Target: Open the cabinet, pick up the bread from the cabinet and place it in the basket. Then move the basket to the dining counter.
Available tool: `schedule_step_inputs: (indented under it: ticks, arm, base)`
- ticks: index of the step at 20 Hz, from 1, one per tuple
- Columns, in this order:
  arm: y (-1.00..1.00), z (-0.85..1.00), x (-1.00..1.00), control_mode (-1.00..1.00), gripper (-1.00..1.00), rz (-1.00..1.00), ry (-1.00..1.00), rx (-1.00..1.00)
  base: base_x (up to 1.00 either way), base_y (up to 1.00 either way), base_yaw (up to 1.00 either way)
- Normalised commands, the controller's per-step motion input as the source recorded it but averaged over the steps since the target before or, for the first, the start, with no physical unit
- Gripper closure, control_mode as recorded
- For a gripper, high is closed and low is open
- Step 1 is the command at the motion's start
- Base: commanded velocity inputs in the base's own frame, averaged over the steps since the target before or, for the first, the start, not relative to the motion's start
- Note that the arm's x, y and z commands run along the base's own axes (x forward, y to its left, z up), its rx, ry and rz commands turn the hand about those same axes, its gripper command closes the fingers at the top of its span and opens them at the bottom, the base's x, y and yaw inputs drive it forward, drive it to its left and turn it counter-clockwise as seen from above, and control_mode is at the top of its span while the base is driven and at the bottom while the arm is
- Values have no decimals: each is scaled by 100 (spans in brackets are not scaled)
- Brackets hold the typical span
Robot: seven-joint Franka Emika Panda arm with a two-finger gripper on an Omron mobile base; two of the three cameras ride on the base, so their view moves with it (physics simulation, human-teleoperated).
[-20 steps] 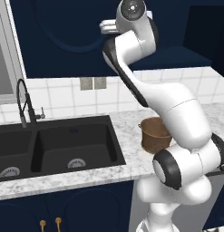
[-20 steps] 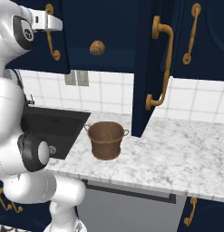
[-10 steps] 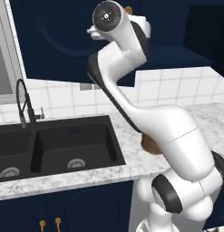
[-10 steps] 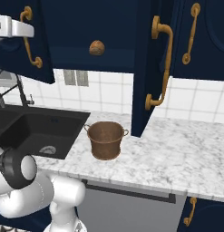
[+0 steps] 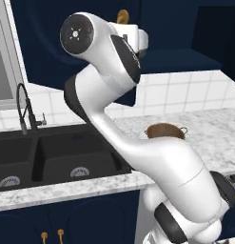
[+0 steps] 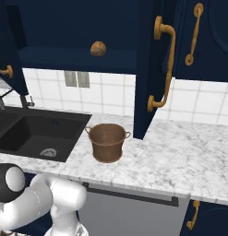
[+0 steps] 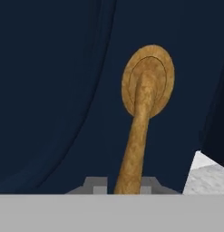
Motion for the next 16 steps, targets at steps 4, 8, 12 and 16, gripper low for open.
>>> schedule_step_inputs:
  ticks: [4, 8, 12, 16]
  arm:
    - [97, 0, -74, -100, 100, -5, 2, -14]
    - [76, 0, -20, -100, -100, -14, 1, -5]
    - [17, -4, -3, -100, -100, -4, 0, 0]
    - [1, -13, -77, -100, -100, 0, -4, 2]
  base:
    - [0, 0, 0]
    - [0, 0, 0]
    - [0, 0, 0]
    - [0, 0, 0]
